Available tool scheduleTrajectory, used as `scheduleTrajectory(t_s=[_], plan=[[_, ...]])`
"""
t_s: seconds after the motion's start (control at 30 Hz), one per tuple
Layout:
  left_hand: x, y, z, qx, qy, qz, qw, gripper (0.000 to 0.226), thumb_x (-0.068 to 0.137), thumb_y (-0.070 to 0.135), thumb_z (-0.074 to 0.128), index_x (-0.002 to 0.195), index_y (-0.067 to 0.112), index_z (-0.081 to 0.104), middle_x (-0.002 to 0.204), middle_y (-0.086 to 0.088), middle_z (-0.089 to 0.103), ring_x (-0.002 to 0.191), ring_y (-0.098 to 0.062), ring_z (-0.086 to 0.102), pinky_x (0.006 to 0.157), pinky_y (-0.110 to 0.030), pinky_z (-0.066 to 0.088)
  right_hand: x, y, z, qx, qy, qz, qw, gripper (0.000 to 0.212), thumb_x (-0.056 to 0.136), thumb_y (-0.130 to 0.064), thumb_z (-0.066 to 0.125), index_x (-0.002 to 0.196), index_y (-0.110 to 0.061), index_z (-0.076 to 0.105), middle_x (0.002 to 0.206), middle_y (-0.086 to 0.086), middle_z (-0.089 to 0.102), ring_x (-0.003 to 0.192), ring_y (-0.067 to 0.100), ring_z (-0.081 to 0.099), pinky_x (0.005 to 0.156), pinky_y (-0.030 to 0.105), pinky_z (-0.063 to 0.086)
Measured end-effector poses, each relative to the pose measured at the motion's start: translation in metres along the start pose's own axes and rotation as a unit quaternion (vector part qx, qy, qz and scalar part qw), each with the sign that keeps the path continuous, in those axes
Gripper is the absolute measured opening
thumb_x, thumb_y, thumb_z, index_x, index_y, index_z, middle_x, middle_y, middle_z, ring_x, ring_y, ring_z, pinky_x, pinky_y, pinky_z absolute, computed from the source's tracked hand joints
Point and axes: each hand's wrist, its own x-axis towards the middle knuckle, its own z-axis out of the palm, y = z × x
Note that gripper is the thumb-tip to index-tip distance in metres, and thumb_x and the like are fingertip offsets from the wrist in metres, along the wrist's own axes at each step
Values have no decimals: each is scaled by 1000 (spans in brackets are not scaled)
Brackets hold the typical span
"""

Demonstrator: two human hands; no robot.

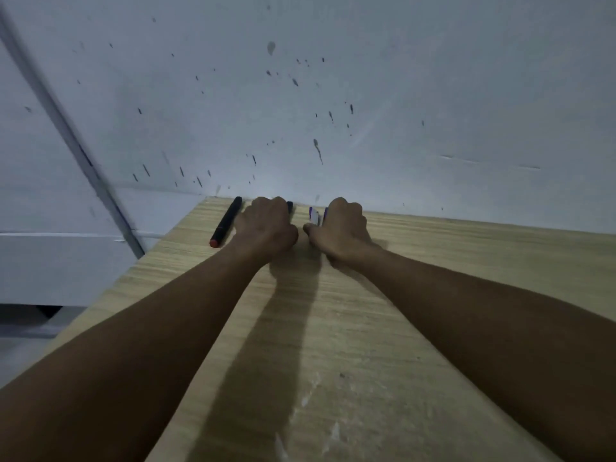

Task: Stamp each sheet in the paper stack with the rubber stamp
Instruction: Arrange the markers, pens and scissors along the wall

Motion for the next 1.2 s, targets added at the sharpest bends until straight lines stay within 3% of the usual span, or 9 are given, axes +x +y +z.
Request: scheduleTrajectory(t_s=[0.13,0.23,0.33,0.5,0.67,0.83,1.0,1.1,1.2], plan=[[-18,-2,-4,-55,52,9,997,15,90,23,54,89,10,45,114,-16,48,81,-29,50,63,-35,34,-30,10,-16,-64,-2,-17,998,30,88,-38,66,97,-13,51,104,9,54,95,30,59,68,31,42],[-55,11,-16,-96,93,52,990,18,89,27,53,85,10,49,103,-11,52,81,-27,51,63,-34,35,-75,25,-50,-134,4,-36,990,37,89,-41,61,113,-13,56,116,9,56,106,31,57,75,33,40],[-70,15,-10,-158,100,88,978,20,88,29,58,97,12,62,100,-5,59,95,-24,56,74,-35,45,-101,37,-62,-165,10,-58,985,34,89,-41,58,112,-15,57,113,8,57,104,31,56,77,36,41],[-134,52,-8,-278,63,174,943,6,82,21,67,86,17,69,79,1,67,70,-10,59,70,-31,49,-168,75,-105,-156,12,-70,985,26,87,-34,61,107,-17,64,97,1,64,92,22,60,66,28,38],[-196,101,-6,-319,47,215,922,3,83,17,68,83,16,70,76,4,68,66,-8,61,66,-26,48,-229,127,-153,-129,6,-42,991,28,82,-29,65,107,-19,70,95,-2,67,90,16,63,68,26,45],[-241,147,-8,-349,23,240,906,4,84,16,67,84,15,70,76,4,67,66,-7,62,66,-26,50,-276,169,-203,-180,76,14,981,26,89,-33,62,111,-20,67,105,-2,66,95,16,61,71,25,42],[-269,180,-5,-355,11,265,896,4,83,16,66,82,16,71,77,4,68,66,-5,60,68,-27,50,-310,200,-238,-266,119,146,946,28,92,-34,54,114,-18,60,118,2,57,110,24,54,85,33,43],[-280,193,-3,-356,1,275,893,5,84,18,66,83,15,71,80,3,68,70,-8,61,70,-30,53,-324,210,-249,-291,106,194,931,27,92,-38,52,107,-16,58,115,4,57,111,27,53,89,38,41],[-290,201,-4,-351,-7,283,893,6,84,18,66,84,15,71,81,3,68,71,-5,60,71,-29,53,-332,212,-253,-280,119,215,928,13,90,-31,56,94,-19,56,109,3,61,106,26,57,89,38,41]])
